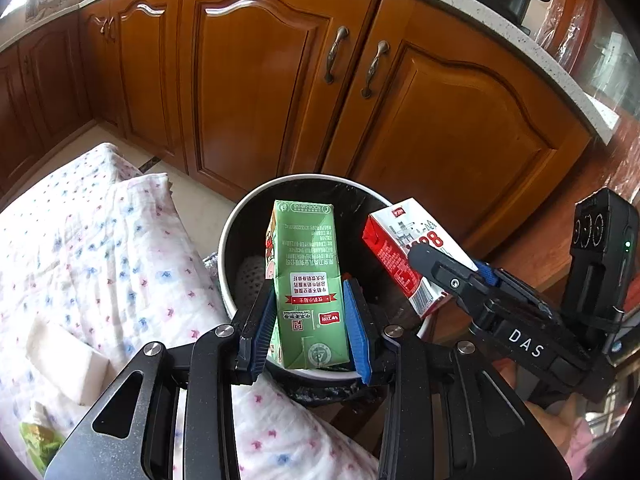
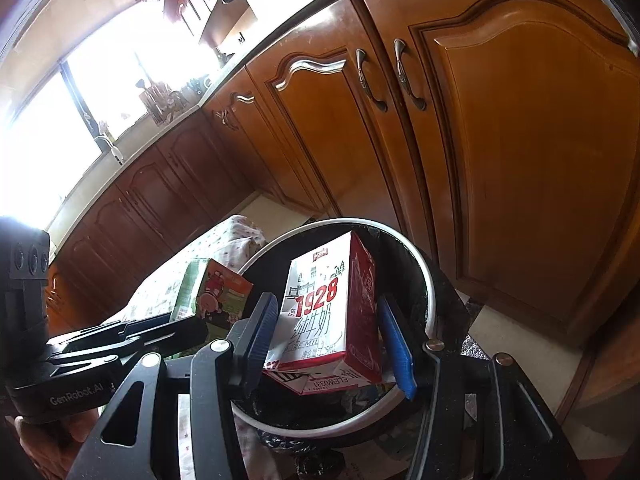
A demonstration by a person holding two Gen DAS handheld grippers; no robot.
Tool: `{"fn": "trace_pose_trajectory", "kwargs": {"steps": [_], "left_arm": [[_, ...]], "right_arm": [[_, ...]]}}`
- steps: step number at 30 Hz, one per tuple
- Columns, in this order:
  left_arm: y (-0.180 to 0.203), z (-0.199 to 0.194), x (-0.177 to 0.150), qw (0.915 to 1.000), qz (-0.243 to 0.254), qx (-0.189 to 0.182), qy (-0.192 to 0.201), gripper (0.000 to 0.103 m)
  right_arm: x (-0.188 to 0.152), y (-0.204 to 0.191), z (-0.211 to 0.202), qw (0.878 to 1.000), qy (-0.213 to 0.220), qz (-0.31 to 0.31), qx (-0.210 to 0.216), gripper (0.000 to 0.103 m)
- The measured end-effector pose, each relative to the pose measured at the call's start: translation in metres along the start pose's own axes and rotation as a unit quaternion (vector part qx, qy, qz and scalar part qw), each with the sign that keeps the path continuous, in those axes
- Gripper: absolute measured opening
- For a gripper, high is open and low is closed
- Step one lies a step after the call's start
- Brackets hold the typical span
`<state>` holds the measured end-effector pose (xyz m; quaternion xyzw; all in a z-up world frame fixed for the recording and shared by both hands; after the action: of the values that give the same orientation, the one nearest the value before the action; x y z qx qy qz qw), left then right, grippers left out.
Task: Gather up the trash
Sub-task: 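Carry both cartons over the bin and open both tools, then move both open tools back toward the juice pouch and sponge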
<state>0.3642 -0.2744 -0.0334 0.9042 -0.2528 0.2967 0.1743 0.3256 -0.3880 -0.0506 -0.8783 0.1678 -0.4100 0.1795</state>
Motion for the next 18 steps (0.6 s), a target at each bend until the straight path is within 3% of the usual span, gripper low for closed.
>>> {"fn": "trace_pose_trajectory", "kwargs": {"steps": [9,14,15,18], "left_arm": [[-0.001,0.014,0.002,0.9998,-0.009,-0.004,-0.02,0.034],[-0.007,0.007,0.002,0.9997,-0.019,-0.002,-0.012,0.054],[-0.009,0.006,0.0,0.9997,-0.021,-0.003,-0.011,0.054],[-0.016,-0.005,-0.008,0.9994,-0.033,0.001,-0.006,0.054]], "right_arm": [[0.009,0.007,0.011,1.0,-0.014,0.024,0.01,0.056],[0.008,0.007,-0.002,0.999,-0.002,0.035,0.02,0.056],[0.006,0.005,-0.007,0.999,0.002,0.036,0.023,0.057],[0.0,0.0,-0.023,0.999,0.018,0.034,0.033,0.07]]}}
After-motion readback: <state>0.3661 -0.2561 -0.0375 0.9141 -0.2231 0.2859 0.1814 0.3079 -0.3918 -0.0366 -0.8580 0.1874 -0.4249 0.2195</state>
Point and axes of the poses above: each gripper's, at about its wrist camera, not at the fingertips, and z roughly the way its jaws point, y to its right, x to its top, the point moved 7 cm from there along z, roughly the way its jaws point, and after that the axes turned 6 degrees about z, right-handed, at the moved point
